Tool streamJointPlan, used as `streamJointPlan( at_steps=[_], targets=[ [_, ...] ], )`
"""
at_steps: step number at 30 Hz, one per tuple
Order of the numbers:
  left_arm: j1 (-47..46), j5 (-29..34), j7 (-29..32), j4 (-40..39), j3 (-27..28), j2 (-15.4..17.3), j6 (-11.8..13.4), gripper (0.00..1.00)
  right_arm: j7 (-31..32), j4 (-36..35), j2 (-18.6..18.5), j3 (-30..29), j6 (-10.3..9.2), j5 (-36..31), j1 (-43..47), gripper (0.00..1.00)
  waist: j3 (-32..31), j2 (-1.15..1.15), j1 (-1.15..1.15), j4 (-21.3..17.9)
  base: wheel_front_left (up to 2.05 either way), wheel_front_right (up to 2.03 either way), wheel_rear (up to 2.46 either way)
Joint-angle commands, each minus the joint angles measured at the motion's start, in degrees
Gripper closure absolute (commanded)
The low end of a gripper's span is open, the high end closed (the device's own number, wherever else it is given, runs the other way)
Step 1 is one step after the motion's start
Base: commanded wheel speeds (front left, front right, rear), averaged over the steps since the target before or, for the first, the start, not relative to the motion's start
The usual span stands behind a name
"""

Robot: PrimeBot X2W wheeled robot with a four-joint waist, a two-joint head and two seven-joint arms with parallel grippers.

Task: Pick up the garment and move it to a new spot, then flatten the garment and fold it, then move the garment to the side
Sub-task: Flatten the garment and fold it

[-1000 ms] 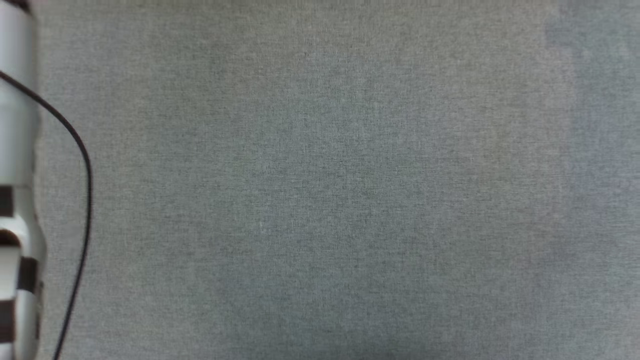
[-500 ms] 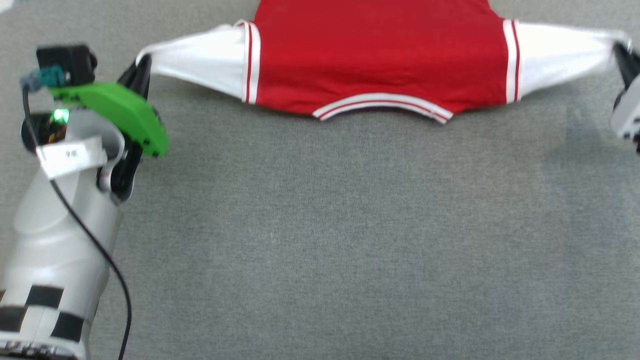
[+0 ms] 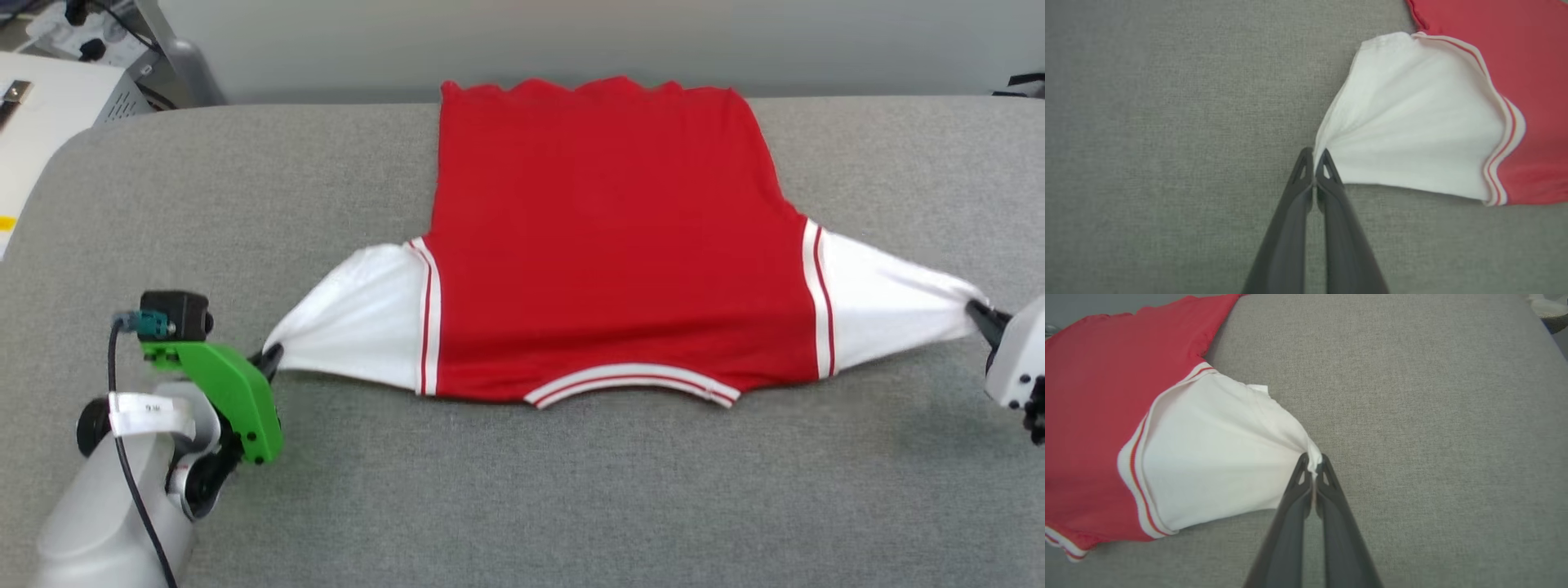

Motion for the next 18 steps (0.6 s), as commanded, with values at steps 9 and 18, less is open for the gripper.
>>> streamJointPlan(
  at_steps=[9, 18],
  targets=[
    [15.99, -3.82, 9.13, -12.92, 0.05, 5.55, 3.96, 1.00, 6.93, -6.89, -4.39, -3.58, -0.13, 4.32, 13.94, 1.00, -5.52, 0.00, 0.01, -0.78, 0.00, 0.00, 0.00],
    [28.26, -7.67, 15.73, -28.83, 0.89, 9.64, 8.40, 1.00, 16.08, -17.15, -5.60, -9.69, -0.13, 5.80, 27.49, 1.00, -6.34, 0.00, 0.01, -0.67, 0.00, 0.00, 0.00]
  ],
)
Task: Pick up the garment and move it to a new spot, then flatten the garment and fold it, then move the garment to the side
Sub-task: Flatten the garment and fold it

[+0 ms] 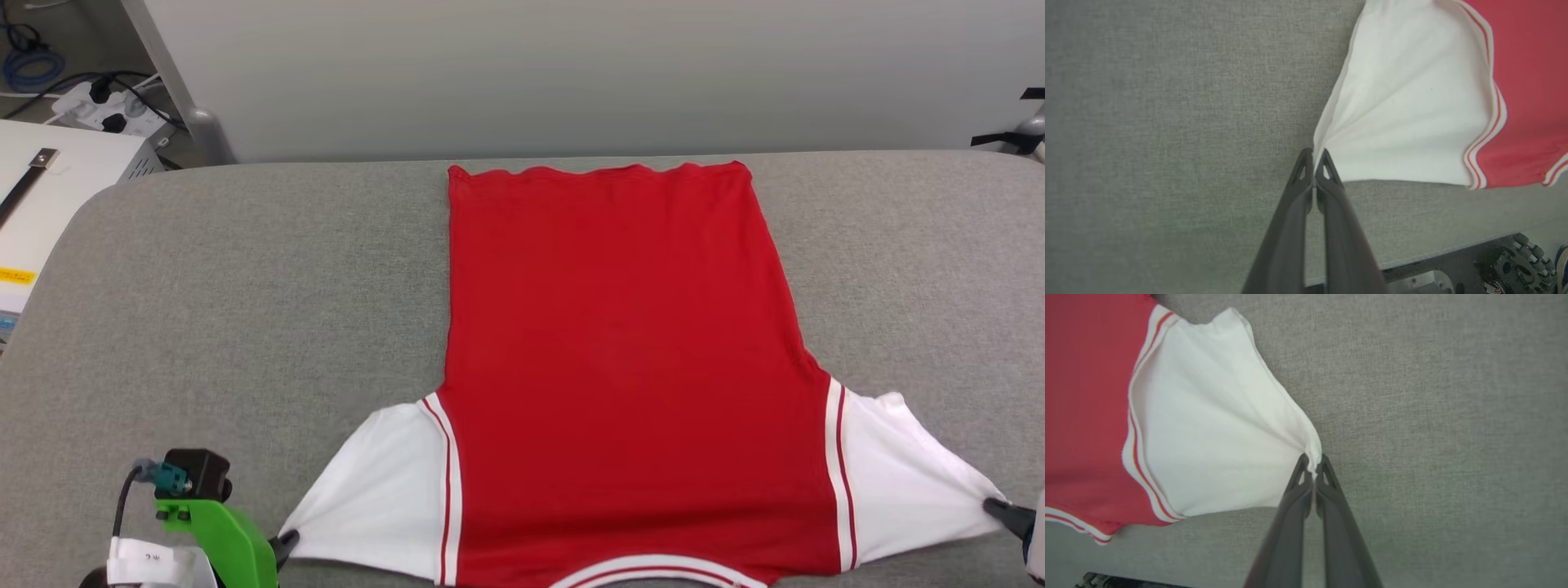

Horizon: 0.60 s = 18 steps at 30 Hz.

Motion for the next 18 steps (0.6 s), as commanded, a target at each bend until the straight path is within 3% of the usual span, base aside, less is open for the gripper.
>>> streamJointPlan(
  at_steps=[1, 9, 10, 11, 18],
  targets=[
    [2.19, -0.44, 0.98, -1.48, 0.31, 1.33, 0.91, 1.00, 1.19, -1.14, -0.80, -1.31, -0.12, 0.02, 2.14, 1.00, 0.07, 0.00, 0.01, 0.02, 0.00, 0.00, 0.00],
    [6.65, -2.03, 4.11, -12.25, 0.21, 2.54, 3.51, 1.00, 7.08, -9.72, 1.81, -8.53, -0.12, -4.47, 7.72, 1.00, 2.33, 0.00, 0.01, 0.56, 0.00, 0.00, 0.00],
    [6.55, -2.07, 4.55, -13.58, 0.06, 2.65, 3.59, 1.00, 8.08, -10.70, 2.23, -9.79, -0.12, -5.30, 7.74, 0.67, 2.87, 0.00, 0.01, 0.75, 0.00, 0.00, 0.00],
    [6.43, -2.11, 4.85, -14.40, -0.02, 2.72, 3.63, 1.00, 9.03, -11.12, 2.41, -10.54, -0.12, -5.93, 7.77, 0.00, 3.26, 0.00, 0.01, 0.89, 0.00, 0.00, 0.00],
    [5.49, -1.38, 9.39, -24.68, -1.23, 4.91, 4.88, 1.00, 19.11, -23.96, 5.03, -16.50, -0.12, -9.59, 1.95, 0.00, 9.62, 0.00, 0.01, 2.89, 0.00, 0.00, 0.00]
  ],
)
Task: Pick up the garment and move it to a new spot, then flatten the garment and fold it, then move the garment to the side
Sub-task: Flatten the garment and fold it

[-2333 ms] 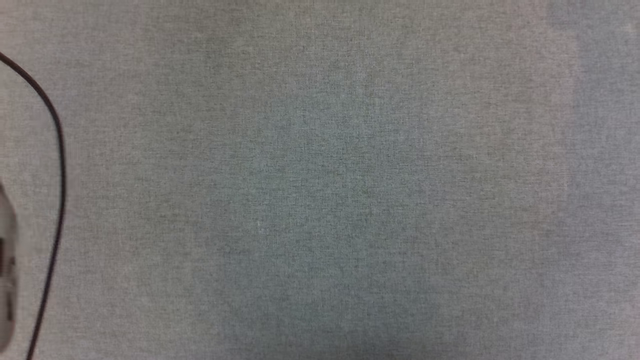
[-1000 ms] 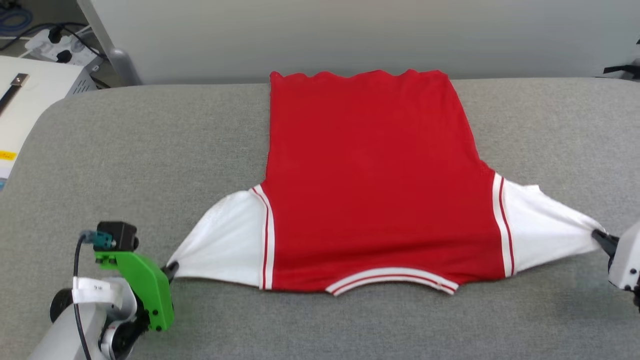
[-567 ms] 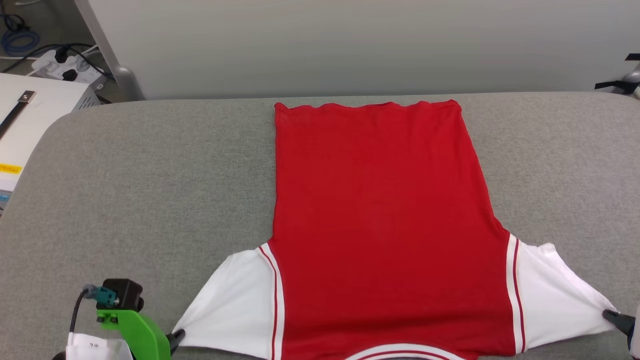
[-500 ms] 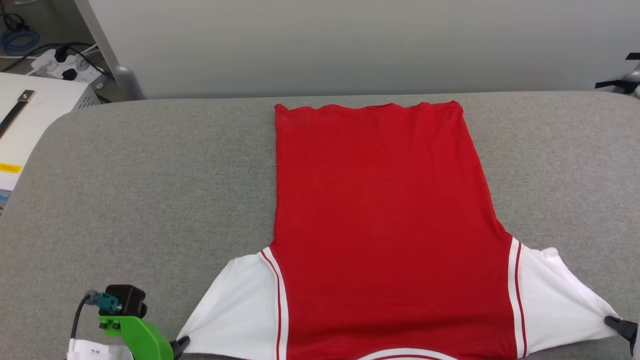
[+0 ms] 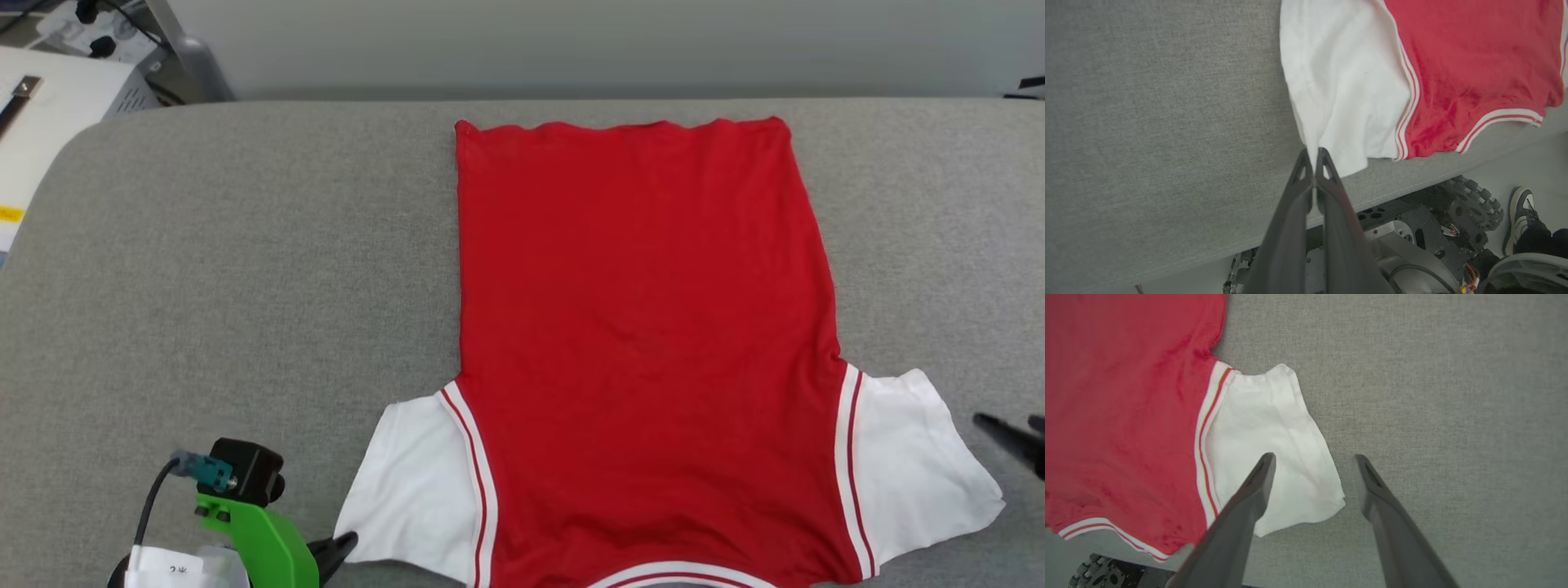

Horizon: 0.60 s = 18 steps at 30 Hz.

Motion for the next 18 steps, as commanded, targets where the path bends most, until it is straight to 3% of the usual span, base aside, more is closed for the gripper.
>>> streamJointPlan(
  at_steps=[1, 8, 13, 18],
  targets=[
    [-0.47, 0.89, 0.60, -1.70, -0.07, 0.69, 0.70, 1.00, 1.87, -1.87, 0.46, -0.83, -0.03, -0.80, -2.74, 0.00, 4.24, 0.00, 0.01, 1.81, 0.00, 0.00, 0.00],
    [-0.10, 2.75, 1.88, -11.42, 0.24, 2.25, 3.12, 1.00, 14.28, -5.66, 3.08, -2.46, -0.03, -3.29, -19.29, 0.00, 13.36, 0.00, 0.01, 5.44, 0.00, 0.00, 0.00],
    [-2.25, 6.61, 2.07, -16.01, -0.96, 2.69, 3.60, 1.00, 22.26, -1.35, 4.19, -1.81, -0.03, -7.92, -33.80, 0.00, 19.75, 0.00, 0.01, 9.03, 0.00, 0.00, 0.00],
    [-4.39, 9.23, 1.86, -17.84, -3.16, 1.24, 3.43, 1.00, 24.79, 4.65, 3.77, 0.05, -0.03, -12.28, -44.10, 0.00, 23.36, 0.00, 0.01, 11.93, 0.00, 0.00, 0.00]
  ],
)
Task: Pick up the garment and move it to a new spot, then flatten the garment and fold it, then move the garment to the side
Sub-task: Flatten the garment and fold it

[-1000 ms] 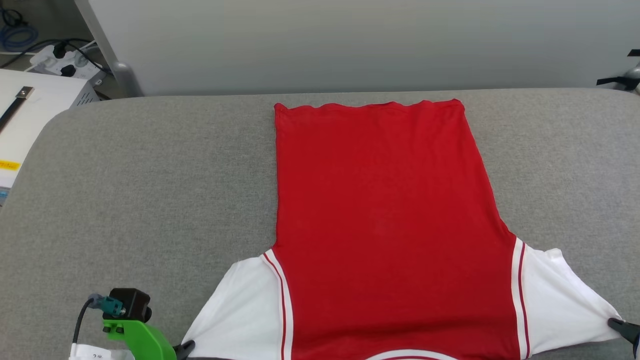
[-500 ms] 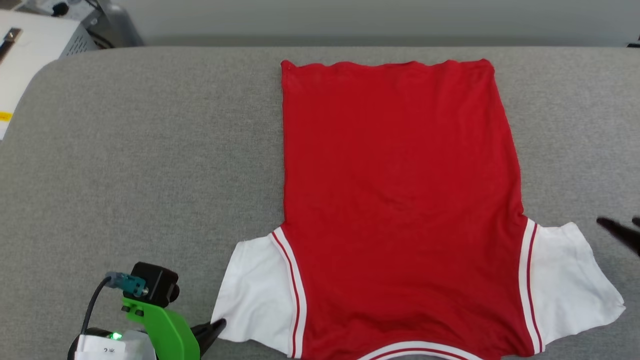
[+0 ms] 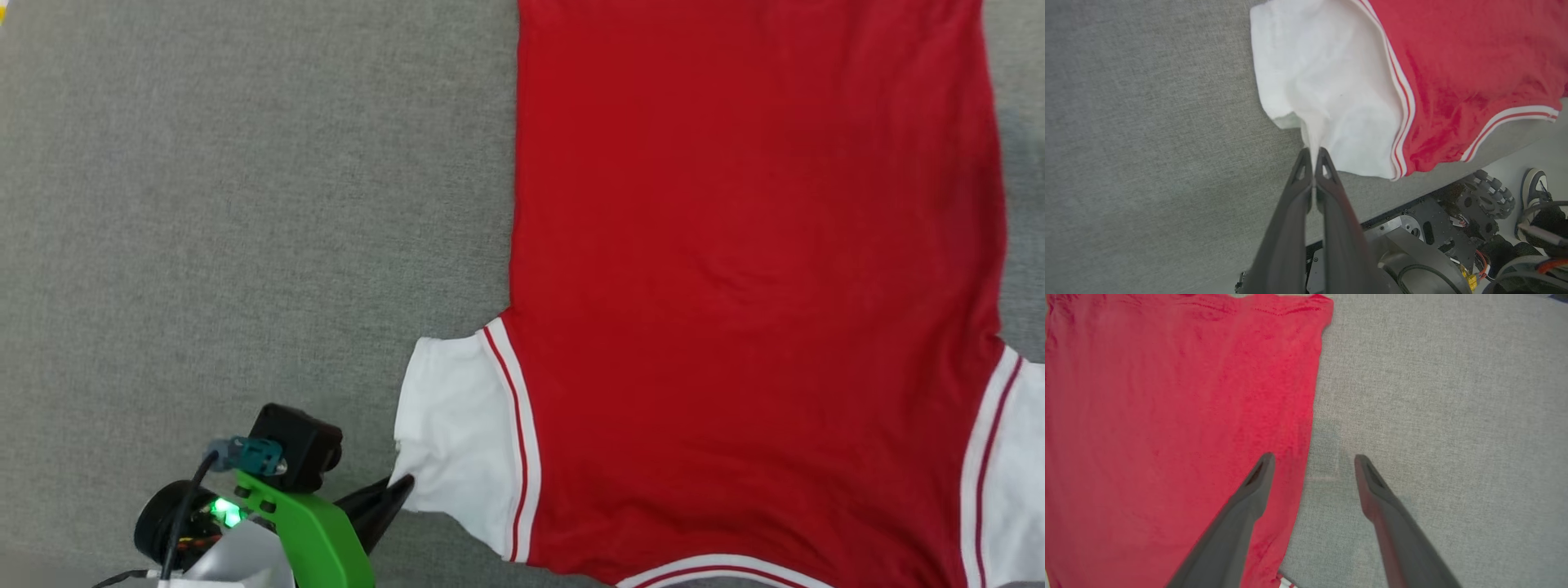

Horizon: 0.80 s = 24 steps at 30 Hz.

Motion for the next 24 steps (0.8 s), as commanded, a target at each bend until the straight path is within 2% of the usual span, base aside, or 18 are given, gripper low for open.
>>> streamJointPlan(
  at_steps=[1, 11, 18, 24],
  targets=[
    [-1.31, 0.63, -0.21, -0.34, -0.53, -0.87, -0.09, 1.00, 0.32, 1.57, -0.04, 0.34, -0.03, -1.16, -2.36, 0.00, 6.19, 0.00, -0.01, 5.94, 0.00, 0.00, 0.00],
    [-5.12, 1.93, -3.45, 0.87, -2.76, -4.76, -2.32, 1.00, -1.61, 13.09, -3.73, 1.60, -0.03, -5.71, -11.72, 0.00, 9.20, 0.00, -0.01, 10.48, 0.00, 0.00, 0.00],
    [-7.00, 2.56, -5.15, 2.40, -3.12, -5.97, -3.35, 1.00, -4.44, 18.12, -3.71, 2.96, -0.03, -7.14, -16.11, 0.00, 11.34, 0.00, -0.01, 11.27, 0.00, 0.00, 0.00],
    [-7.92, 2.67, -5.84, 3.68, -3.58, -6.93, -3.68, 1.00, -4.77, 21.35, -3.87, 6.50, -0.03, -6.70, -15.17, 0.00, 11.67, 0.00, -0.01, 11.31, 0.00, 0.00, 0.00]
  ],
)
